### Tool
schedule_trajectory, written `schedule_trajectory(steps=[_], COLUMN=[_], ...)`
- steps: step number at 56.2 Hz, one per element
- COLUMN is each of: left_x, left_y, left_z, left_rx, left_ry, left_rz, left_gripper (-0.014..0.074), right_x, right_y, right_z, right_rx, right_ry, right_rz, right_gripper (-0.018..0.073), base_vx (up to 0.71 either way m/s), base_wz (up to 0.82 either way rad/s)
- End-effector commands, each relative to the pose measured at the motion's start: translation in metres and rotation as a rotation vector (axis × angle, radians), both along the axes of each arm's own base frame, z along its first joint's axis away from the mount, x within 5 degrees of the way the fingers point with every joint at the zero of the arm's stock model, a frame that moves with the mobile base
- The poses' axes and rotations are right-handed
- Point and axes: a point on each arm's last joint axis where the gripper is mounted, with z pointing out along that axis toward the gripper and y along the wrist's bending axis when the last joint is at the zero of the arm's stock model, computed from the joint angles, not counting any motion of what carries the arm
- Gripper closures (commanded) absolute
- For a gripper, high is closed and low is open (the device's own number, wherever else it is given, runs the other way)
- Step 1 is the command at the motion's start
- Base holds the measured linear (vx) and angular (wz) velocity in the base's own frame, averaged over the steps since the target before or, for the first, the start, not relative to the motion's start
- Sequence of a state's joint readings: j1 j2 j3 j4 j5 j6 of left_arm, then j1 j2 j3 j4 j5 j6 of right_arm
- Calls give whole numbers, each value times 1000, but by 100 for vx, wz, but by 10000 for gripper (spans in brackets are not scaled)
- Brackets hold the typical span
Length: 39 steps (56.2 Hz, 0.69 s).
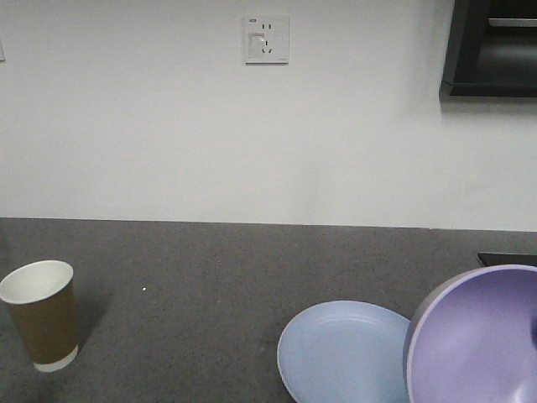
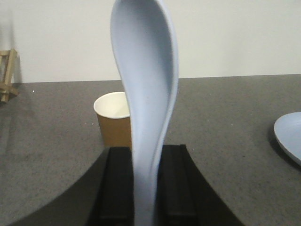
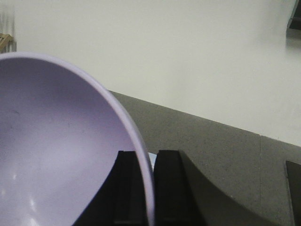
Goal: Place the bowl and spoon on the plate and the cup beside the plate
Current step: 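Lower the lavender bowl onto the pale blue plate and open the right gripper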
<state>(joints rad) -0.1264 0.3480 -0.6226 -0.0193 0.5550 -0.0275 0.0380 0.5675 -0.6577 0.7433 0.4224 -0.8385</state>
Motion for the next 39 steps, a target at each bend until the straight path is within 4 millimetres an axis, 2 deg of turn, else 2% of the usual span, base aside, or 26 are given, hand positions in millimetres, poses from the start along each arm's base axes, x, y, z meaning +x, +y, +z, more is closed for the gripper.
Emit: schedule_trajectory(steps=[1, 17, 39], left_x=[0, 0, 0], left_y=[-1, -1, -1], left_z=[15, 15, 15], left_rx=[-23, -23, -23], left_ry=[-100, -100, -100], left_rz=[-9, -9, -9], left_gripper=[603, 603, 603], right_x=[0, 0, 0], right_y=[-3, -3, -3], right_z=[14, 14, 14], right_rx=[27, 27, 27], right_ry=[-72, -72, -72], right_rz=[-38, -38, -38], right_gripper=[568, 568, 568], base_vx=[34, 25, 6], base_wz=[-3, -3, -3])
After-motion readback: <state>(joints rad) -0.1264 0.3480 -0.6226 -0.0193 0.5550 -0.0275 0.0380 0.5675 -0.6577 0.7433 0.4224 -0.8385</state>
